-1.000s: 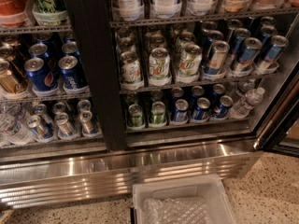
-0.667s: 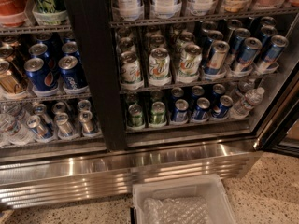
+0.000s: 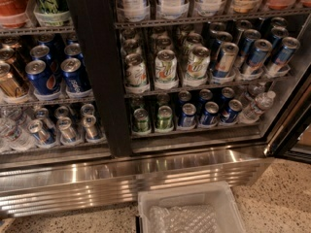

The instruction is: Pick coke can from top shelf of fridge

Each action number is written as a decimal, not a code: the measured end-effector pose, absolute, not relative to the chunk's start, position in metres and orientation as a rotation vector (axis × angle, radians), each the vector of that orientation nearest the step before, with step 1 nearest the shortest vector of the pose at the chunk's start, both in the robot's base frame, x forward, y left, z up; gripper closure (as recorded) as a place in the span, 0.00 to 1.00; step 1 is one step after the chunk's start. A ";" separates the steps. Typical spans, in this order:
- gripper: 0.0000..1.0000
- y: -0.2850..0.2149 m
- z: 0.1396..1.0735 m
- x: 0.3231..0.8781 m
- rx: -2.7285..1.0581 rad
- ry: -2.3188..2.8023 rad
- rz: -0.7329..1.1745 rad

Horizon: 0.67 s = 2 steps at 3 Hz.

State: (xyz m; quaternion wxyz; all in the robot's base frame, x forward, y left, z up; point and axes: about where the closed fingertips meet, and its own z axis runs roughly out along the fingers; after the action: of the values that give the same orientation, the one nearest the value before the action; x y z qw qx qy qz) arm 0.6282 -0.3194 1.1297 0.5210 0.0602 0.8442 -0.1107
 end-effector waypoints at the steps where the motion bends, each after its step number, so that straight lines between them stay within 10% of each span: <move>1: 1.00 -0.321 1.126 0.604 0.165 2.030 -0.289; 2: 1.00 -0.321 1.119 0.586 0.175 2.046 -0.301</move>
Offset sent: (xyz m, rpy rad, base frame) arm -0.0640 -0.0014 -0.0185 -0.0095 0.0455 -0.0550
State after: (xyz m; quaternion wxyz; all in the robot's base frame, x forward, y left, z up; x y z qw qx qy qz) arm 0.5859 -0.3208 1.1190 0.5080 0.0726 0.8491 -0.1249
